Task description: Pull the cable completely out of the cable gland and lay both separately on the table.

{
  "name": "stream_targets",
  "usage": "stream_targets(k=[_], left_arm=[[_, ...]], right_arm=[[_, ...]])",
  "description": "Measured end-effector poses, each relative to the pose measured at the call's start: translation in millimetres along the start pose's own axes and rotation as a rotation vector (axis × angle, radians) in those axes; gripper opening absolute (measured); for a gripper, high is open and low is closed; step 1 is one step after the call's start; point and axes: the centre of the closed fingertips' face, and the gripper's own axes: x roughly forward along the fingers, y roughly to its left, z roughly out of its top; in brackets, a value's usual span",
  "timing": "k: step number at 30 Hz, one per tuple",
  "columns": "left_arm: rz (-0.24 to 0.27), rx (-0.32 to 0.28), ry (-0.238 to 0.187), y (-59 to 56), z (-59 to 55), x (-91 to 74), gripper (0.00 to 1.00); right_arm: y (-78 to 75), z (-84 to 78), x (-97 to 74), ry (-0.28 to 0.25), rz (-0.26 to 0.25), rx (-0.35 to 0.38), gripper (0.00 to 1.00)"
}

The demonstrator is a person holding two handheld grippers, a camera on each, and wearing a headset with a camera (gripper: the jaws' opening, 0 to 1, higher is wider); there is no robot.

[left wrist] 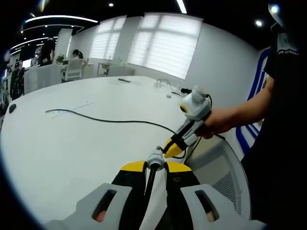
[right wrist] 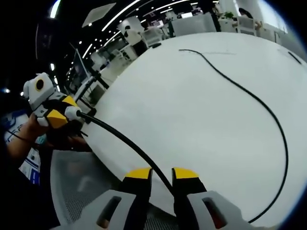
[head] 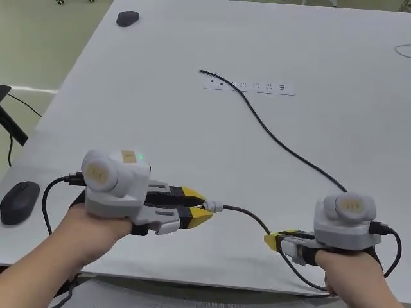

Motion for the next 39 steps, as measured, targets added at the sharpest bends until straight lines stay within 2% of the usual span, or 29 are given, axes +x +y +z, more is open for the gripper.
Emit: stream_targets(k=[3,5,7,10,13,21,25,29,34,39], left_arm=[[0.005,0.000,0.005,1.4,-1.5,-0.3,0.15],[0.008,-0.001,0.005,2.1,-1.3,-0.6,0.15],[0.009,0.000,0.001,1.9,-0.1,-1.0,0.15],[0.010,-0.001,-0.002,2.2,0.3,-1.3,0.15],[0.012,0.004,-0.002,2.2,0.6,-0.7,0.15],[0.012,0.005,-0.008,3.3,3.4,-0.5,0.15],[0.005,0.016,-0.013,2.2,5.0,-0.9,0.15],[0.004,0.015,-0.012,2.1,4.8,-1.3,0.15],[-0.002,-0.001,-0.011,1.4,3.9,-1.2,0.15],[-0.002,0.006,-0.013,1.8,3.8,-0.7,0.15]], right_arm=[[8.3,5.3,-2.7,-0.001,0.022,-0.056,0.19],[22.5,10.3,-5.4,0.000,0.075,-0.102,0.24],[33.0,23.2,-9.0,-0.045,0.092,-0.142,0.27],[48.7,36.9,-12.8,-0.072,0.107,-0.262,0.30],[69.6,52.7,-14.9,-0.122,0.133,-0.379,0.34],[92.8,69.4,-14.3,-0.164,0.088,-0.709,0.30],[99.1,68.7,-10.1,-0.157,0.085,-0.722,0.26],[104.9,71.5,-7.8,-0.172,0.080,-0.772,0.19],[108.3,69.0,-2.9,-0.152,0.075,-0.834,0.16],[110.1,66.5,-1.8,-0.144,0.084,-0.833,0.12]])
